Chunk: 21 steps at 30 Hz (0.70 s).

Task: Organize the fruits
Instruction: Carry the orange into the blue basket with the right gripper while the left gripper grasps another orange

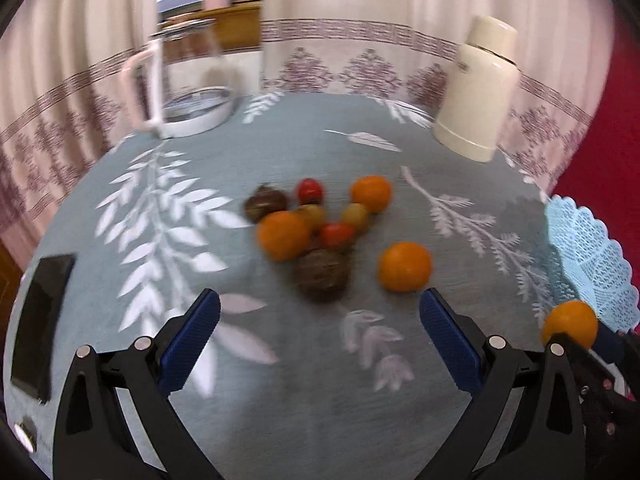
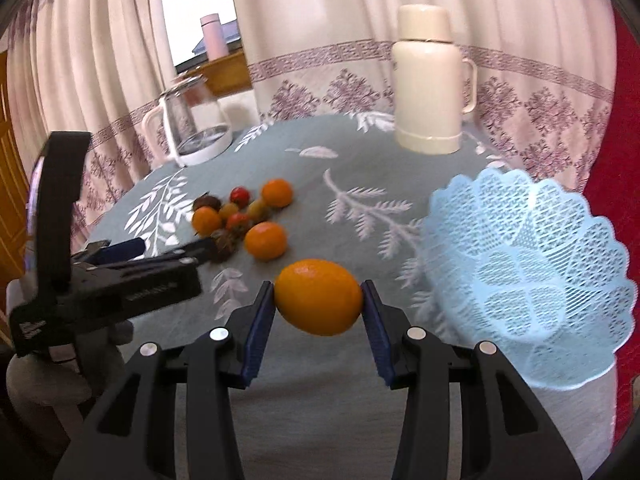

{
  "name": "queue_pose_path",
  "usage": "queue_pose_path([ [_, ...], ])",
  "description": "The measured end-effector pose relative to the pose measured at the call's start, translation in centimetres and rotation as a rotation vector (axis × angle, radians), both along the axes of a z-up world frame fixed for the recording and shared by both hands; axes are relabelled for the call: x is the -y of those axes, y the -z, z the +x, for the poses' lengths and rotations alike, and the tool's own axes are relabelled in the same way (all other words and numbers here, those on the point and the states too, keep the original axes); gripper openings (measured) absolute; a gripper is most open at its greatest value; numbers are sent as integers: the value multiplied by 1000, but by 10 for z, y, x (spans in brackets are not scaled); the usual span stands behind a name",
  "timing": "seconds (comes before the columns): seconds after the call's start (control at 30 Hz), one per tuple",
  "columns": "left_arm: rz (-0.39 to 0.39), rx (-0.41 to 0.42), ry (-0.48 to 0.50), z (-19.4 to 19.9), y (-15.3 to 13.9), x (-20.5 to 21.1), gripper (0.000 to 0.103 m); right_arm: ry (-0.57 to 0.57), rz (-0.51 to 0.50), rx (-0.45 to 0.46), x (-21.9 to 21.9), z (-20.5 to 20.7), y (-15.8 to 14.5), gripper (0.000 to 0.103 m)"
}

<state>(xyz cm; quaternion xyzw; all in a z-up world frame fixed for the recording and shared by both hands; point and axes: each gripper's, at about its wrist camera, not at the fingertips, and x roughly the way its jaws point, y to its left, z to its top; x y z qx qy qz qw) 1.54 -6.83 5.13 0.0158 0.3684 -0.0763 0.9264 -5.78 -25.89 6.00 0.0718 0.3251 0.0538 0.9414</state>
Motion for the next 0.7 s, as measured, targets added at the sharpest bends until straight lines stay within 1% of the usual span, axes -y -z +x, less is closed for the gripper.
queue_pose_path([
  [0.1, -10, -20, 47, 10, 2, 20, 101, 26, -1, 13, 13, -1, -5, 44],
  [0.17, -16, -34, 69, 16, 4, 30, 97, 48, -1, 26, 25, -3, -9, 44],
  [0.27, -15, -61, 88, 28, 9, 44, 88, 68, 5, 34, 37, -2, -12, 44],
  [0.3, -17, -77, 98, 33, 12, 49, 82, 74, 5, 35, 41, -2, -12, 44],
  [0.33, -23, -87, 104, 35, 14, 51, 79, 80, 4, 34, 44, -1, -11, 44],
  [0.47, -33, -108, 114, 44, 23, 59, 74, 101, 7, 30, 55, -1, -9, 44],
  [0.5, -34, -114, 114, 46, 26, 60, 71, 106, 8, 30, 57, -1, -8, 44],
  [0.53, -35, -121, 114, 48, 28, 60, 65, 111, 10, 32, 60, -1, -9, 44],
  [0.57, -34, -128, 113, 49, 30, 61, 63, 116, 10, 34, 62, -2, -9, 44],
  [0.6, -34, -140, 112, 51, 34, 61, 57, 121, 10, 37, 63, -2, -9, 44],
  [0.7, -24, -132, 102, 52, 38, 61, 50, 142, 6, 48, 71, -3, -14, 44],
])
